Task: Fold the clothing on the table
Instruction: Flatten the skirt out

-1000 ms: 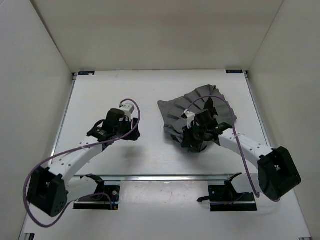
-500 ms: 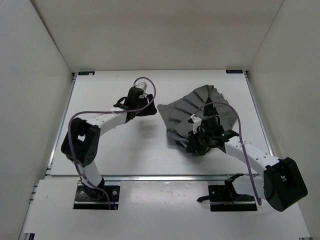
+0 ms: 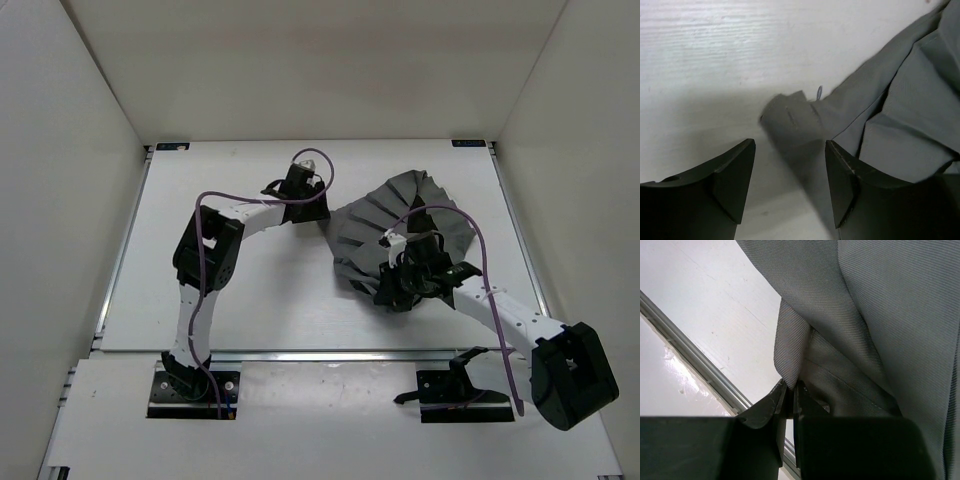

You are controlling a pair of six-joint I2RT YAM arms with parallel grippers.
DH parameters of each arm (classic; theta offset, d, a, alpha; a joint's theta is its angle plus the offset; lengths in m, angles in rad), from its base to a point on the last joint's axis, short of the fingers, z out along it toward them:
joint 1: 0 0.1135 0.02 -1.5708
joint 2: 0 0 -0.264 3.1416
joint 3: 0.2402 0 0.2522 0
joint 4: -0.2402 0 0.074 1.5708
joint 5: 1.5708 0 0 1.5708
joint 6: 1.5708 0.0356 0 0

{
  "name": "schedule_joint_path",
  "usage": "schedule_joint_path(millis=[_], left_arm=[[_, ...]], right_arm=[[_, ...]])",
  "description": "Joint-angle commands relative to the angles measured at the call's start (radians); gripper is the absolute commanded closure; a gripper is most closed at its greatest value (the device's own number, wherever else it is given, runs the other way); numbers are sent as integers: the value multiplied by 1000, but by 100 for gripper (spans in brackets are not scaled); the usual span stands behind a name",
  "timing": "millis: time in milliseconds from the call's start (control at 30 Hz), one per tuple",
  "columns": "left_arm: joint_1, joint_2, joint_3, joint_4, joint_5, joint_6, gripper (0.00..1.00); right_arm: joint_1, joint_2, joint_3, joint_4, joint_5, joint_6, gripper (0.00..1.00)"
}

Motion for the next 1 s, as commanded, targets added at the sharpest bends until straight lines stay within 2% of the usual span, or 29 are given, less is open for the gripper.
schedule_joint_path(millis=[0,67,133,167,200,300,400,567,667,733,800,867,967], left_arm=[[-10,13,68,-22,-7,-20,31],[-16,51,103,-28,-33,-23,34],[-14,107,186,-61,-15,-23,58],[-17,121,210,-99,2,-17,83],[-17,157,256,-135,34,-8,100],[-14,163,270,-161,60,0,100],[13,47,168,-141,45,17,100],[90,-347,-65,-126,77,31,100],[104,-585,-122,-184,56,61,100],[117,-711,-128,-253,34,61,100],[182,-827,-109,-310,86,57,100],[212,-886,-78,-366,114,64,100],[243,-911,-18,-419,115,94,100]], right_arm=[[-12,-21,0,16,-24,-1,100],[-14,-22,6,19,-27,-4,100],[-20,-25,4,14,-27,-7,100],[-23,-22,7,7,-24,-7,99],[-32,-33,6,8,-24,-7,100],[-64,-44,16,-12,-30,-18,100],[-87,-99,62,-50,-24,-31,100],[-114,-195,205,-99,-37,-62,100],[-121,-254,326,-144,-38,-82,100],[-143,-268,442,-185,-56,-84,100],[-182,-271,527,-231,-90,-94,99],[-250,-272,582,-260,-134,-105,100],[-276,-232,616,-248,-166,-126,100]])
